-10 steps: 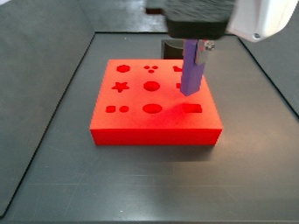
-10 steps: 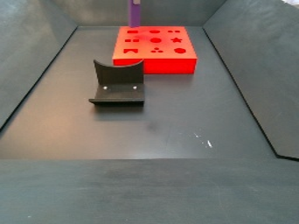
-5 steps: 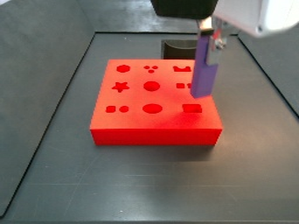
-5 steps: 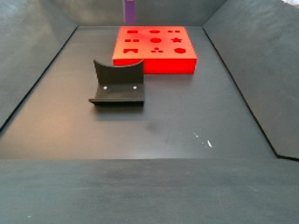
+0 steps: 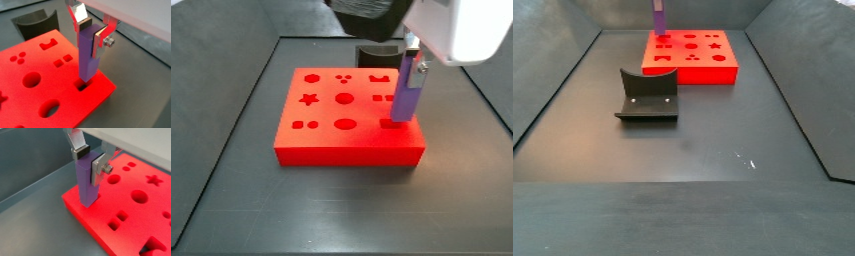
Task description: Insert the rectangle object.
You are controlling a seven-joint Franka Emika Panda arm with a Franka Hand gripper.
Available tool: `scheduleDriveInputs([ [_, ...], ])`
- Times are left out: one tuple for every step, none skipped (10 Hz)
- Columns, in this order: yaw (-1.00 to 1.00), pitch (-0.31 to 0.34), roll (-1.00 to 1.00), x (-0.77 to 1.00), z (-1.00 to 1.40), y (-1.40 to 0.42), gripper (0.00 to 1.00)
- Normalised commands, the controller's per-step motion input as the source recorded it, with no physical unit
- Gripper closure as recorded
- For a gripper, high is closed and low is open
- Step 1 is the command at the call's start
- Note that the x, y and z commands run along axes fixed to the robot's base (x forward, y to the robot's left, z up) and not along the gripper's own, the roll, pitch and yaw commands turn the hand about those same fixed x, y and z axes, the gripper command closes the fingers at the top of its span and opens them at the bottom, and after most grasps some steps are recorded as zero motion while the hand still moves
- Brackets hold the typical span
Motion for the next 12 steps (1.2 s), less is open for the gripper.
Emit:
scheduleDriveInputs([
  [-0.63,0.379,0.15,-0.05,0.19,0.0,1.0],
  [-0.3,0.35,0.1,0.29,0.19,-0.16,1.0],
  [-0.22,0.326,0.05,0.43,0.06,-0.24,1.0],
  [-0.12,0.269,0.06,0.43,-0.01,-0.36,1.0],
  [-0.08,0.211,0.09,0.31,-0.22,-0.23,1.0],
  [-0.09,0.189,0.11,0.19,-0.22,-0.08,1.0],
  [-0.12,0.183,0.1,0.16,-0.08,0.0,1.0],
  [-0.15,0.171,0.09,0.13,-0.03,0.08,1.0],
  [-0.06,0.106,0.06,0.0,0.0,0.13,1.0],
  [0.06,0.0,0.01,-0.07,0.0,0.12,1.0],
  [0.23,0.0,0.0,-0.08,0.0,0.03,1.0],
  [0.31,-0.001,0.0,-0.12,0.0,0.0,1.0],
])
